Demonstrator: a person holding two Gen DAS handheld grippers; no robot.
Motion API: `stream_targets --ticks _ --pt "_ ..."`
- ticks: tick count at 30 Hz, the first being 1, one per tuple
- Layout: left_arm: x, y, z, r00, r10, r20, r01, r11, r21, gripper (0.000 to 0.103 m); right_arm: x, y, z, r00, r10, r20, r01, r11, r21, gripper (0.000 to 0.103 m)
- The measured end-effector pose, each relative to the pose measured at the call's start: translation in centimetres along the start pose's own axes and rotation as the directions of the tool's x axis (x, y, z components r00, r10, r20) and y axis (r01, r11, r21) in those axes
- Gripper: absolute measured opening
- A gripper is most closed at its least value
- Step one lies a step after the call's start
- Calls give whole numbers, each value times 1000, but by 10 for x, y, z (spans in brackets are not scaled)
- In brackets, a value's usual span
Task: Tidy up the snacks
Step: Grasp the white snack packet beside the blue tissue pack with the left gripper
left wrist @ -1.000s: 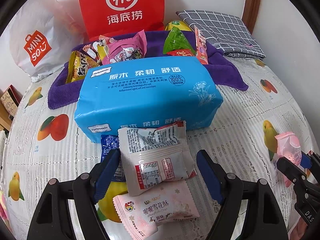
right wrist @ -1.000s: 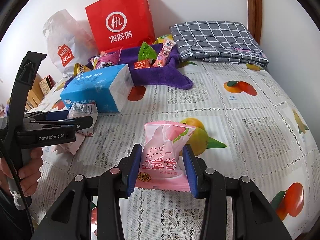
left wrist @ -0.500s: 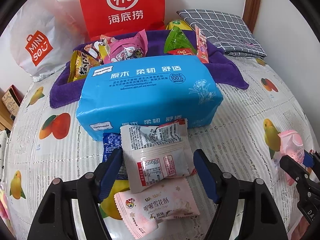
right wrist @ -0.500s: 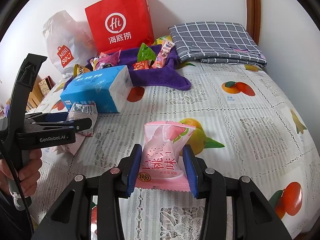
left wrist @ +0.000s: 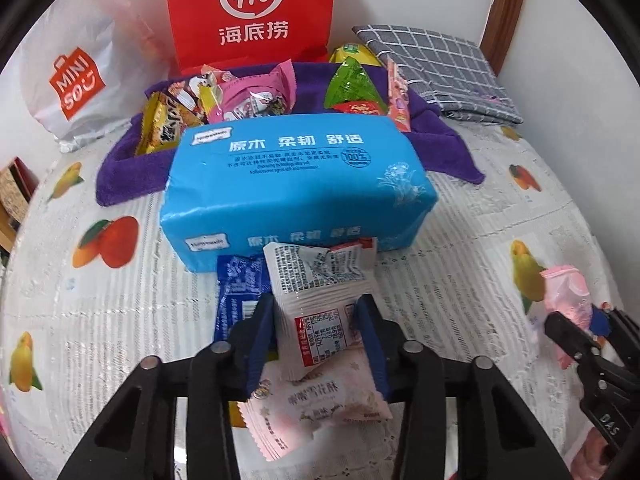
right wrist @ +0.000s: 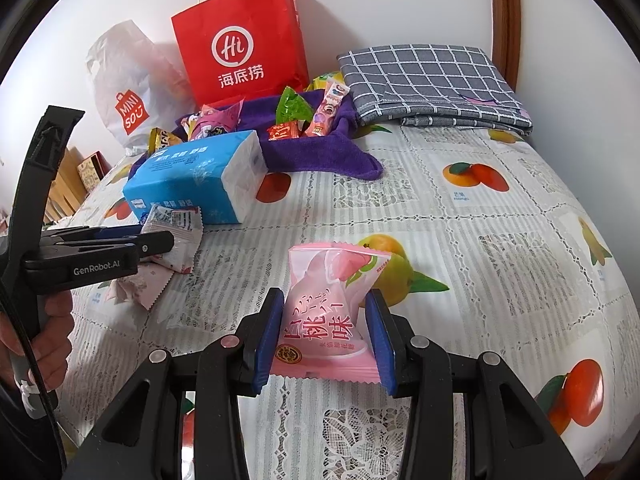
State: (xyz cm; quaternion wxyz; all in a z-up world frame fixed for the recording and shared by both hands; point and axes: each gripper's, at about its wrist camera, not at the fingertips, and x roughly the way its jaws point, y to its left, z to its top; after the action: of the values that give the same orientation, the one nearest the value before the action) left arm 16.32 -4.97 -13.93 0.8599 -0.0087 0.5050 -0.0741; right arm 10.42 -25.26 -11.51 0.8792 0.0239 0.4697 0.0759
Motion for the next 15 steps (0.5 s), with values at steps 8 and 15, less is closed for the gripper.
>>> stream_targets --ticks 8,15 --pt "-6 10 -8 992 -128 6 129 990 -53 29 -6 10 -1 1000 -1 6 2 1000 -14 42" --pt "-19 23 -13 983 -181 33 183 979 -87 27 -11 23 -1 1000 7 8 -7 999 -33 42"
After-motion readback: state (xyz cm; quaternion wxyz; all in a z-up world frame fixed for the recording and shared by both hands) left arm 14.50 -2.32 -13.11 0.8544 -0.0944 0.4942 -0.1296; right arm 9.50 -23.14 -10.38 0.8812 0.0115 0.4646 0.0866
